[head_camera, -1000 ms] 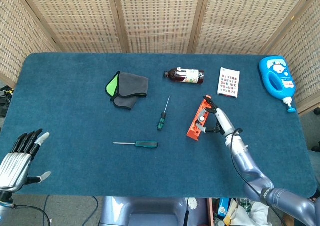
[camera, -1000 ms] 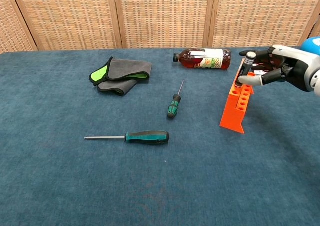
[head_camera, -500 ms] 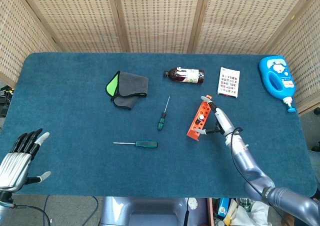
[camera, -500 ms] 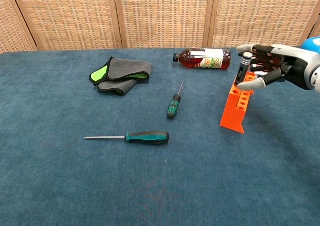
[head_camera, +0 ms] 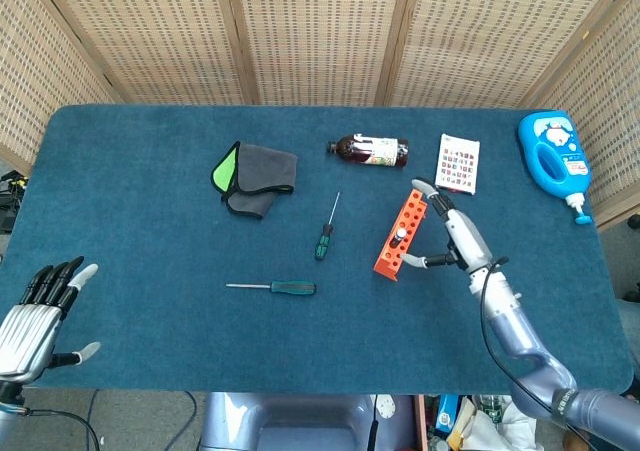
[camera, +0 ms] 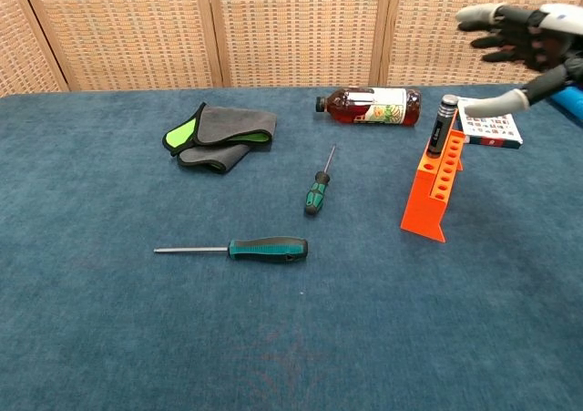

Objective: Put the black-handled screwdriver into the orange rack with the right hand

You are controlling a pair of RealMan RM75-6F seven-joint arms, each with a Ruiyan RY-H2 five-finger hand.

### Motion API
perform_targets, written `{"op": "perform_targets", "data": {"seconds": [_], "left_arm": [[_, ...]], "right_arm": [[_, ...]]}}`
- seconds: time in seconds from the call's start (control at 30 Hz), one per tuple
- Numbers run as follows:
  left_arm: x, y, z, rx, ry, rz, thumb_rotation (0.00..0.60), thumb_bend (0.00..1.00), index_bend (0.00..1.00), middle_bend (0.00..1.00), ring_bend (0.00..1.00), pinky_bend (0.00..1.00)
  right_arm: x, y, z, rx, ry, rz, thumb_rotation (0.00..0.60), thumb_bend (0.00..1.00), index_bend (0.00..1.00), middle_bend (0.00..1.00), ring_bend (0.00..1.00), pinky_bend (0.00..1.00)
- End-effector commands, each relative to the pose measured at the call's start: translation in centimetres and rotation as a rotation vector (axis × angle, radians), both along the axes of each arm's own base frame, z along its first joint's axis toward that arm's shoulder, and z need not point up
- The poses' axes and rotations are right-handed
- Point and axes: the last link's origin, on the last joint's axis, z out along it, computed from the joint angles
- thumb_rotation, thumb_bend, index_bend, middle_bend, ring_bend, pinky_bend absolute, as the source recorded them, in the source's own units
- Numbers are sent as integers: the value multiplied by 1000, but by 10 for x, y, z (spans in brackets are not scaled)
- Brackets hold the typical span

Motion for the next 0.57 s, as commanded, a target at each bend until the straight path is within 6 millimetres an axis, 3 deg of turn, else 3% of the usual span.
{"op": "perform_targets", "data": {"seconds": [0.03,0.3,0.57], "left_arm": [[-2,-1,0,5,5,4,600,0,0,0,0,0],[-5,-5,0,7,16,11,600,0,0,0,0,0],[-6,-10,-3,14,36,-14,600,0,0,0,0,0]], "right_arm": [[-29,48,36,-236,398,124,600,0,0,0,0,0],[-74,120,61,-350,681,18,600,0,0,0,0,0],[-85,156,75,-432,784,-35,600,0,0,0,0,0]]}}
